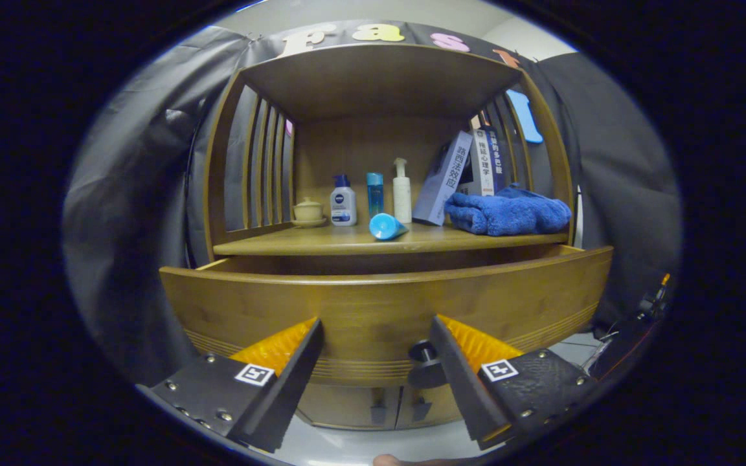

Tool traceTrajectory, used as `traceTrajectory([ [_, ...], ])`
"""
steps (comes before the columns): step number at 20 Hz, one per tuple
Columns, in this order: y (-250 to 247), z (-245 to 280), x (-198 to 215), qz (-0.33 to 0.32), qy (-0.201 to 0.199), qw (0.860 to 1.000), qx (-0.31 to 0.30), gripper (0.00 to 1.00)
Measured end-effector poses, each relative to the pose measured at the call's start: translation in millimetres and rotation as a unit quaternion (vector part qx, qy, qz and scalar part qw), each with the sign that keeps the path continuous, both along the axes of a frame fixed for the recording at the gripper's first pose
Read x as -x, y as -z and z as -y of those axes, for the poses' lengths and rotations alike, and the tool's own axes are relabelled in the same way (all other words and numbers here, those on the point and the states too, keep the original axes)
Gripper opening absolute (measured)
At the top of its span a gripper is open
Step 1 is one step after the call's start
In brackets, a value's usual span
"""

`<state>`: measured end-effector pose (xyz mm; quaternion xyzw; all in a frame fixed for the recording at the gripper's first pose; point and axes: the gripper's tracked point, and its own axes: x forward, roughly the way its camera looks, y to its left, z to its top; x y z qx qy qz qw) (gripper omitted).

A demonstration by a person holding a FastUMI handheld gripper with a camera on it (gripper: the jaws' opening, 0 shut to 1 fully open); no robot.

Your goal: Pull open the drawer, take out the items inside it, and place them on the countertop above the cabinet.

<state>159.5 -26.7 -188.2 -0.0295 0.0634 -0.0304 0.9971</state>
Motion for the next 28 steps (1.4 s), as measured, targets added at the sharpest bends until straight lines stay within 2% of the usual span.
traceTrajectory([
  [11, 0.4, 0.5, -40.0, 0.028, -0.002, 1.0, 0.007, 1.0],
  [18, -1.2, 1.5, -75.7, 0.079, -0.002, 0.997, 0.02, 1.0],
  [21, 2.8, 0.2, -73.4, 0.076, 0.003, 0.997, 0.002, 1.0],
  [24, -0.9, 13.4, -63.6, 0.07, 0.033, 0.996, -0.036, 1.0],
  [28, -31.5, 28.2, -32.7, 0.08, 0.044, 0.995, -0.028, 1.0],
])
